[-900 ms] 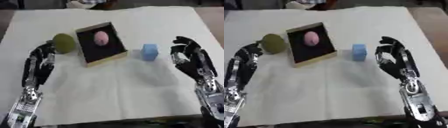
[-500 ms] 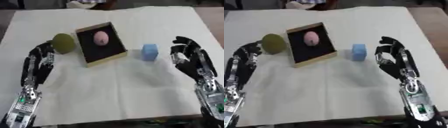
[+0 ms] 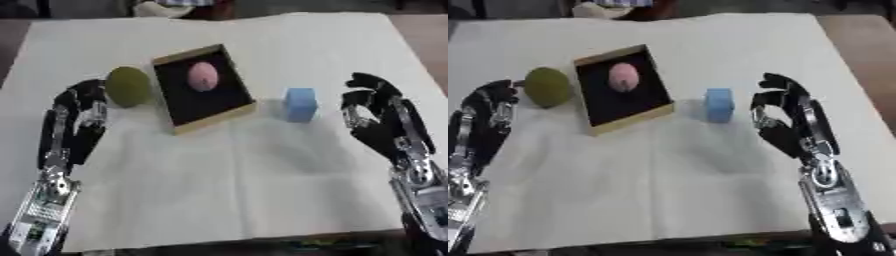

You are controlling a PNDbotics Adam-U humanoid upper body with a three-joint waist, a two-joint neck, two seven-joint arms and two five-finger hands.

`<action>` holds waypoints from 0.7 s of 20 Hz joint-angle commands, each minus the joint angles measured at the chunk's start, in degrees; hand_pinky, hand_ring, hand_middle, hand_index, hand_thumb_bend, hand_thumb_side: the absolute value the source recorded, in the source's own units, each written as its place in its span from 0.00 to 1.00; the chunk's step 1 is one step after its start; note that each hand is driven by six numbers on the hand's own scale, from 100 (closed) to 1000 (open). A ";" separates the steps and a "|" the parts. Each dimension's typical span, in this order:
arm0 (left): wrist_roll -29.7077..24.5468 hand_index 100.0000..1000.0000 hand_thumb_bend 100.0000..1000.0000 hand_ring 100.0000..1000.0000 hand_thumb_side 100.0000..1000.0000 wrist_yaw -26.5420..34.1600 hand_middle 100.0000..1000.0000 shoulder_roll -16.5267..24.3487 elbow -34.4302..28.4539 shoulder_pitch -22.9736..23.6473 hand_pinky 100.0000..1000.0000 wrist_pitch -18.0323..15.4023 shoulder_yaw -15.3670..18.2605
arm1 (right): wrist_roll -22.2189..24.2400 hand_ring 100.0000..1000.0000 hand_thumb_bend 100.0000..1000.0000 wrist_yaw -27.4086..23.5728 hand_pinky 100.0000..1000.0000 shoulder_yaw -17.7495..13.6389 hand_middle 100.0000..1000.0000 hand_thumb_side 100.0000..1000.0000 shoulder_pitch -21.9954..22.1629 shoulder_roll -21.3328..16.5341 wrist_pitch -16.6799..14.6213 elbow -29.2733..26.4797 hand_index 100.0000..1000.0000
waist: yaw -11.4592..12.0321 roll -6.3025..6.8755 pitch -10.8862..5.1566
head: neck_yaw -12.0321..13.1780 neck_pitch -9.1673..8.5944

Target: Pick up objects on the table and place them in the box.

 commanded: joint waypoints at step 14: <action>-41.48 0.88 0.55 0.77 0.21 -22.15 0.78 27.73 15.89 -28.22 0.76 -4.87 -11.23 | 0.22 0.66 0.00 -0.07 0.75 0.10 0.69 0.20 0.69 -1.18 0.00 -0.39 0.81 | -1.49 2.10 -2.76 | 0.16 -0.14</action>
